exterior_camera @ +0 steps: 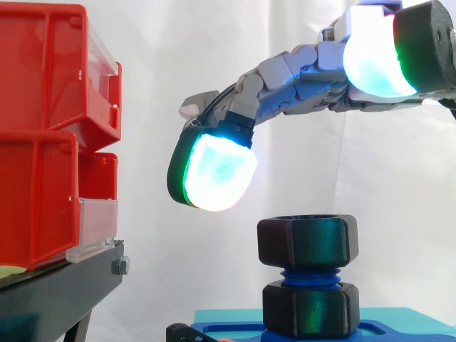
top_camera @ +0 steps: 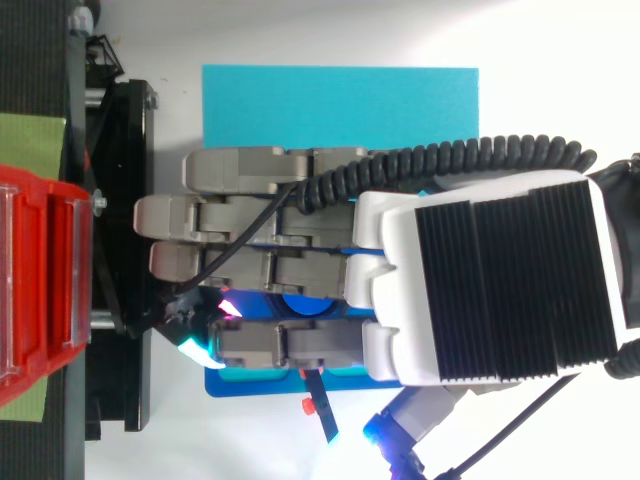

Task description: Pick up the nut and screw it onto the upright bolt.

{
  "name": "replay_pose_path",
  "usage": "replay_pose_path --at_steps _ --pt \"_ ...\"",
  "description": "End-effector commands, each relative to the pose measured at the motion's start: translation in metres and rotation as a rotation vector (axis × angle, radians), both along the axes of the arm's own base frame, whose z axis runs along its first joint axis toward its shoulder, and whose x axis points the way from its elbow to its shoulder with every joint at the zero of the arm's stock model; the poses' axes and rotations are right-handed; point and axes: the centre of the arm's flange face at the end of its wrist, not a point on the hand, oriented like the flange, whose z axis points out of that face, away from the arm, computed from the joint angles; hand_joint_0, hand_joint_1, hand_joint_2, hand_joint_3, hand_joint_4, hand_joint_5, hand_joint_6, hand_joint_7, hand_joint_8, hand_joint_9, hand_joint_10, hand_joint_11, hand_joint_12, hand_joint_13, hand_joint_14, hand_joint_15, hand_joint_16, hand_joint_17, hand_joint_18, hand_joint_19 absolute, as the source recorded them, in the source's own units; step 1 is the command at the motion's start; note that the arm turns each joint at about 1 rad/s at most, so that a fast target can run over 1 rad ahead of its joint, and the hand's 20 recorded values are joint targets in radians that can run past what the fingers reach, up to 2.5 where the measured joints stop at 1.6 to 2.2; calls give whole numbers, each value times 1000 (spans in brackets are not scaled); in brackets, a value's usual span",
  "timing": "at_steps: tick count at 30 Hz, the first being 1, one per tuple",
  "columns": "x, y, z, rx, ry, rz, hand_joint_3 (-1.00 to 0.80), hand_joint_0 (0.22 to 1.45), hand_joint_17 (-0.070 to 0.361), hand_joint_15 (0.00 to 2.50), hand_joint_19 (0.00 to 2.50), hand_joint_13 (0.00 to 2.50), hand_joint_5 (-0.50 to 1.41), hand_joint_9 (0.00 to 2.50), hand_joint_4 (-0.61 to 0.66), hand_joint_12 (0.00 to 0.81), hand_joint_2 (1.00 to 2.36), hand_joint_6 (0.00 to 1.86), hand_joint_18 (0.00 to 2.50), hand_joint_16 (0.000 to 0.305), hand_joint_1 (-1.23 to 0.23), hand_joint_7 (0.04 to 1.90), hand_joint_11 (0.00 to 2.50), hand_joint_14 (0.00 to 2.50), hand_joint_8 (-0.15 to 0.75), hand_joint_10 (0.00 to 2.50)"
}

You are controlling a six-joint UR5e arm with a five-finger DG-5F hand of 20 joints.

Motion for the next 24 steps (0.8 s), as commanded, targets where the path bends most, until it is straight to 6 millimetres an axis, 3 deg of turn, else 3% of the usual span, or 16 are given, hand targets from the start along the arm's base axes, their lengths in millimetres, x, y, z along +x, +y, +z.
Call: replay_pose_path --at_steps 1,24 --pt "0 0 -1 1 3 0 -500 431 105 0 0 0 -82 208 134 367 1000 503 0 47 -8 751 0 0 199 0" --pt "-4 -12 -10 -5 25 -10 -500 445 91 0 0 145 -45 391 199 338 1000 504 0 40 -88 964 0 0 229 0"
